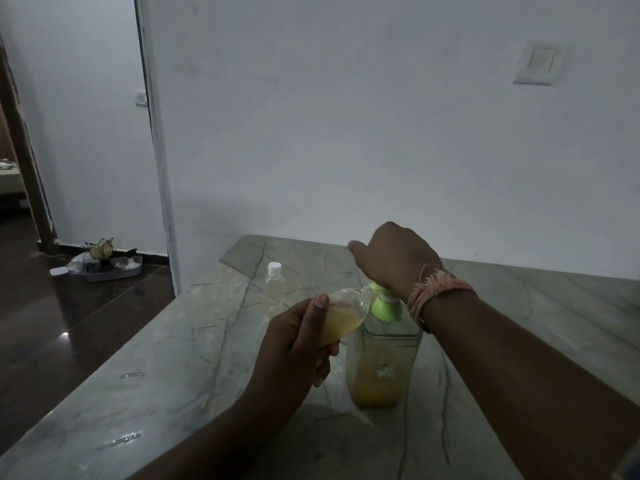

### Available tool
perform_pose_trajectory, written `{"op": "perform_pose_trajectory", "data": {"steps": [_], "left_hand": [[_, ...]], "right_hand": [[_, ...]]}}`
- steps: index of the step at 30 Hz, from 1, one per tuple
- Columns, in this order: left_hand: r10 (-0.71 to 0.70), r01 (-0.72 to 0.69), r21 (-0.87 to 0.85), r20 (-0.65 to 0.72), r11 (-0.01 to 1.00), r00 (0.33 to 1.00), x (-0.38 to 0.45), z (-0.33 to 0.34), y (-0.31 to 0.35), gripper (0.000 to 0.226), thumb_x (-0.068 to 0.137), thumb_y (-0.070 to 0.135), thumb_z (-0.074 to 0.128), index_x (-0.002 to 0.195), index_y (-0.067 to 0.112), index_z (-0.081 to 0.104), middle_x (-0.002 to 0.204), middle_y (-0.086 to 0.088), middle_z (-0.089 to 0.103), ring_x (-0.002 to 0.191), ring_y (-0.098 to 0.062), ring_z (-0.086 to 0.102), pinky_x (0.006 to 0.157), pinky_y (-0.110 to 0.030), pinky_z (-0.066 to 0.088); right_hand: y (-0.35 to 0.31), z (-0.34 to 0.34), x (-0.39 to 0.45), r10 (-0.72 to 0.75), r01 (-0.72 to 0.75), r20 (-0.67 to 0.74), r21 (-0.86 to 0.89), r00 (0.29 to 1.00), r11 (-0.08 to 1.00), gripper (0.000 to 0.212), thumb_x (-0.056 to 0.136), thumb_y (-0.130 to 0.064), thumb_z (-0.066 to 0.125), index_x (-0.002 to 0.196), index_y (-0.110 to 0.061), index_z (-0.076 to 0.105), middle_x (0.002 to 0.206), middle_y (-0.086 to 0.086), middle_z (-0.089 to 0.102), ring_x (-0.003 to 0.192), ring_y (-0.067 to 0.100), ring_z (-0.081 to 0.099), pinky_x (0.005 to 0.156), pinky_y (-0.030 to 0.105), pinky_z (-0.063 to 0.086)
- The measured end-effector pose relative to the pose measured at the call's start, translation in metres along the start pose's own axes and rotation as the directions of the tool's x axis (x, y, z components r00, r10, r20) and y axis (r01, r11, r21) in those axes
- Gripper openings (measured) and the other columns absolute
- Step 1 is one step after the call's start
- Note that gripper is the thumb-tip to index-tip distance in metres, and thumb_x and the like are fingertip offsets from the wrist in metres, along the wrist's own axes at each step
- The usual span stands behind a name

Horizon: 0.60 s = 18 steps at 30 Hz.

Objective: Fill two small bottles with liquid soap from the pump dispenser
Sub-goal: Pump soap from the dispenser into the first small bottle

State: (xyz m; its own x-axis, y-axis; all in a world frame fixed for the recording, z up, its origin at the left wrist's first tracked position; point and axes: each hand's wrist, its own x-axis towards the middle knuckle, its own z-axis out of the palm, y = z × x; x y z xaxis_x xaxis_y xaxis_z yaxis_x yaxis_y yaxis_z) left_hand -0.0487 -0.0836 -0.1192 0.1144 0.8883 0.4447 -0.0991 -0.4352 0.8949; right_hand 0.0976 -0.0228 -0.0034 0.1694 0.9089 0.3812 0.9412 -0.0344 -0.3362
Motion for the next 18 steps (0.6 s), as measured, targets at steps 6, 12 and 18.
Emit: {"op": "perform_pose_trajectory", "data": {"steps": [6, 12, 18], "left_hand": [[-0.003, 0.003, 0.002, -0.012, 1.0, 1.0, 0.0, -0.001, -0.003, 0.042, 0.097, 0.045, 0.044, 0.108, 0.014, 0.069, 0.061, -0.007, 0.059, 0.048, -0.022, 0.047, 0.039, -0.028, 0.04], [-0.006, 0.006, 0.016, 0.006, 1.0, 1.0, -0.001, 0.0, 0.002, 0.042, 0.095, 0.047, 0.043, 0.108, 0.015, 0.067, 0.063, -0.005, 0.061, 0.047, -0.017, 0.048, 0.039, -0.027, 0.04], [0.011, -0.01, 0.099, -0.009, 0.995, 1.0, -0.001, -0.002, -0.003, 0.035, 0.099, 0.045, 0.041, 0.105, 0.024, 0.068, 0.064, -0.007, 0.063, 0.047, -0.013, 0.051, 0.043, -0.025, 0.041]], "right_hand": [[-0.001, 0.0, -0.003, 0.011, -0.01, 0.024, -0.039, 1.0, 0.999, 0.033, 0.09, -0.04, 0.055, 0.065, -0.018, 0.05, 0.067, -0.001, 0.053, 0.058, 0.016, 0.048, 0.056, 0.027, 0.036], [-0.007, -0.009, -0.002, -0.066, 0.06, -0.039, -0.143, 0.997, 0.988, 0.036, 0.09, -0.043, 0.054, 0.064, -0.019, 0.044, 0.067, -0.002, 0.046, 0.067, 0.023, 0.05, 0.061, 0.029, 0.036], [0.001, 0.002, -0.003, -0.006, 0.005, -0.015, -0.037, 1.0, 0.999, 0.034, 0.089, -0.04, 0.055, 0.064, -0.017, 0.049, 0.067, -0.002, 0.051, 0.058, 0.017, 0.047, 0.058, 0.027, 0.036]]}}
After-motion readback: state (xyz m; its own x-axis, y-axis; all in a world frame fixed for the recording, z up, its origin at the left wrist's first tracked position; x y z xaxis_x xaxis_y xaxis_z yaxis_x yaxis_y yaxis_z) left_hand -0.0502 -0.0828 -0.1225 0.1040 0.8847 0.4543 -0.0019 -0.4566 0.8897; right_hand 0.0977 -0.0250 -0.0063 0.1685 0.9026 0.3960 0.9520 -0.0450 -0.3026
